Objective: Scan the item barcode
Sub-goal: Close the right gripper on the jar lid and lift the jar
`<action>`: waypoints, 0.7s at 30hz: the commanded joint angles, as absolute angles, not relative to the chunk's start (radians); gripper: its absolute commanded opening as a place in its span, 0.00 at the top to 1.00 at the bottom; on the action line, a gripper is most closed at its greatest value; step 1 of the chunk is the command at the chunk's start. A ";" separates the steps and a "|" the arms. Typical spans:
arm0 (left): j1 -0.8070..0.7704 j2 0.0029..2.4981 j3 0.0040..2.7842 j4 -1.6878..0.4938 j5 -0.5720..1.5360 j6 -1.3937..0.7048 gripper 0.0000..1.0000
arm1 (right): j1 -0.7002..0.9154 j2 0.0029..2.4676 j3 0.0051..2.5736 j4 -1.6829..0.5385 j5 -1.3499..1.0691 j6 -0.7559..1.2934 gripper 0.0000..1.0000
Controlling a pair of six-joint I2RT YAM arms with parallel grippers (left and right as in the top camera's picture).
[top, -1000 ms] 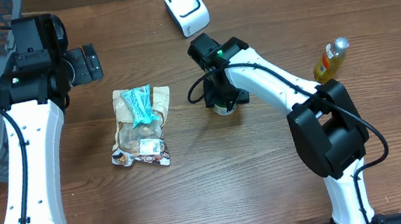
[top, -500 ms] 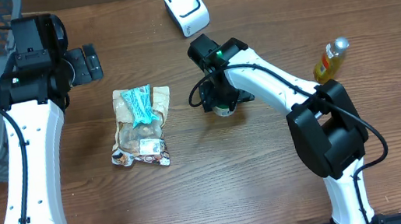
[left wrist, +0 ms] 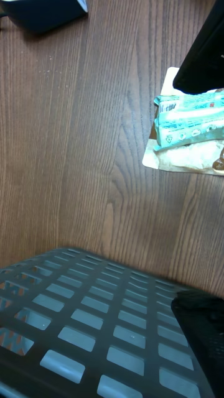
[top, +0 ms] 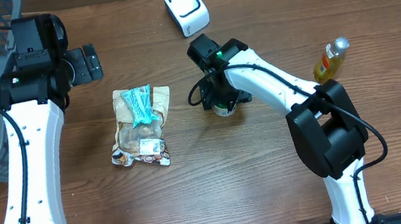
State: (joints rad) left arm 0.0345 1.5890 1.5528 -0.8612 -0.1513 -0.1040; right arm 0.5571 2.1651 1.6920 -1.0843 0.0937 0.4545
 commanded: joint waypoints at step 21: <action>0.032 1.590 1.560 -0.860 -0.157 -0.097 0.01 | 0.561 2.170 1.679 -1.079 0.103 0.580 0.37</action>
State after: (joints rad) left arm 0.0345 1.5890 1.5528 -0.8612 -0.1513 -0.1043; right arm 0.5571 2.1651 1.6882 -1.0821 0.0959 0.5686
